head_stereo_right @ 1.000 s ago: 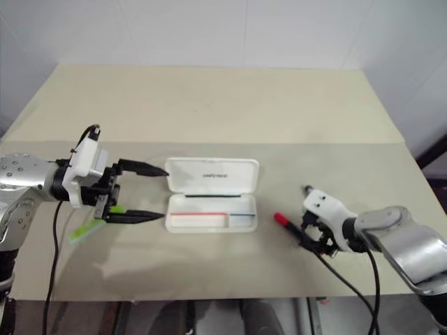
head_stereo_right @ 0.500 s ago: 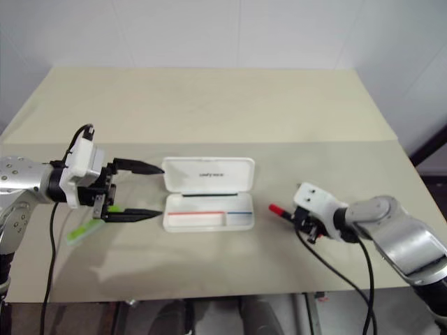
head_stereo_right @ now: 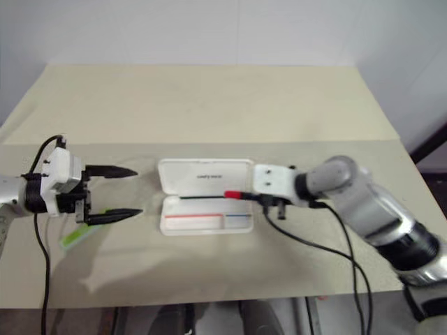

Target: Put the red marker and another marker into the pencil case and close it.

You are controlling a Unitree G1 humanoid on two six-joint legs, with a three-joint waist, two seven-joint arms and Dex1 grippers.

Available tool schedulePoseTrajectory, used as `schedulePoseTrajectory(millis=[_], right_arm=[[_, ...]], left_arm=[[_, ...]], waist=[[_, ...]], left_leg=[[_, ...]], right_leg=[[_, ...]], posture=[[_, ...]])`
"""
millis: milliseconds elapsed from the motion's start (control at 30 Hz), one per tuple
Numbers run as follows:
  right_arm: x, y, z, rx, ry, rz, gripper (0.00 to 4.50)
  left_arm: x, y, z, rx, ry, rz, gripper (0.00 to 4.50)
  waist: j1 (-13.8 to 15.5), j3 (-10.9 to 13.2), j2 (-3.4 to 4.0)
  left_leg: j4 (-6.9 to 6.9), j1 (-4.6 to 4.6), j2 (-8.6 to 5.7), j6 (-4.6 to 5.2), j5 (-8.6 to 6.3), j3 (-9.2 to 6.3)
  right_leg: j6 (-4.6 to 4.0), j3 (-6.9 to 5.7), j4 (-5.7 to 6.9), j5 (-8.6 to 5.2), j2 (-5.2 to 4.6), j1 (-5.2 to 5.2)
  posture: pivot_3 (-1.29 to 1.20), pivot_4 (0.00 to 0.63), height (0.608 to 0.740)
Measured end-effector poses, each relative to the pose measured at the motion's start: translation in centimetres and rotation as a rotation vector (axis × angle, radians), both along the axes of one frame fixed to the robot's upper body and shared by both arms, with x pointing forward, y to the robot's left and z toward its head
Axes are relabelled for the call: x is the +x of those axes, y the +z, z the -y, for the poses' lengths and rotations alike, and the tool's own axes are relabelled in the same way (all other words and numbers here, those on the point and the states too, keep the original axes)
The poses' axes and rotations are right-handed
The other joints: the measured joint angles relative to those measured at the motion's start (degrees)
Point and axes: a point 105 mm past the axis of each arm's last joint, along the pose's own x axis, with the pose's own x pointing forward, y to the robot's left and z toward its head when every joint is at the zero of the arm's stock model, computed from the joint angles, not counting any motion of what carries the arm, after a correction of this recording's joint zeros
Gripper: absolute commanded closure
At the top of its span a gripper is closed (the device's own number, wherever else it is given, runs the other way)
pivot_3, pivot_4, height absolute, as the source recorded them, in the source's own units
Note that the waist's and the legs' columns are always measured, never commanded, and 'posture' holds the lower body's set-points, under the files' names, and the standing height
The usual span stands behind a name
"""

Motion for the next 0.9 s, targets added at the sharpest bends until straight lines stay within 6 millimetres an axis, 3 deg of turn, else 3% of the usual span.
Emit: schedulePoseTrajectory(millis=[200, 700, 900], right_arm=[[0.5, -0.3, -3.3, 0.017, 0.074, 0.009, 3.9], [1.3, -1.9, -5.8, 0.024, 0.085, -0.024, 3.9], [1.2, -1.7, -6.3, 0.032, 0.095, -0.019, 1.84]], left_arm=[[-0.6, -0.1, -0.6, 0.003, 0.056, 0.015, 0.0], [-1.0, 0.2, -0.5, 0.005, 0.097, 0.038, 0.0], [-0.8, 0.6, -0.4, 0.001, 0.1, 0.053, 0.0]], waist=[[0.33, 0.0, 0.0], [0.02, 0.0, 0.01], [0.01, 0.0, 0.01]], left_leg=[[0.06, -0.01, 0.0, -0.01, 0.0, -0.02], [0.06, 0.02, 0.0, -0.02, 0.0, -0.04], [0.05, 0.02, 0.0, -0.02, 0.0, -0.04]], right_leg=[[-0.04, -0.06, 0.02, -0.02, -0.03, 0.04], [-0.06, -0.08, 0.11, -0.03, 0.0, 0.02], [-0.06, -0.08, 0.11, -0.03, 0.0, 0.02]], posture=[[0.0, 0.15, 0.74], [0.0, 0.15, 0.74], [0.0, 0.15, 0.74]])
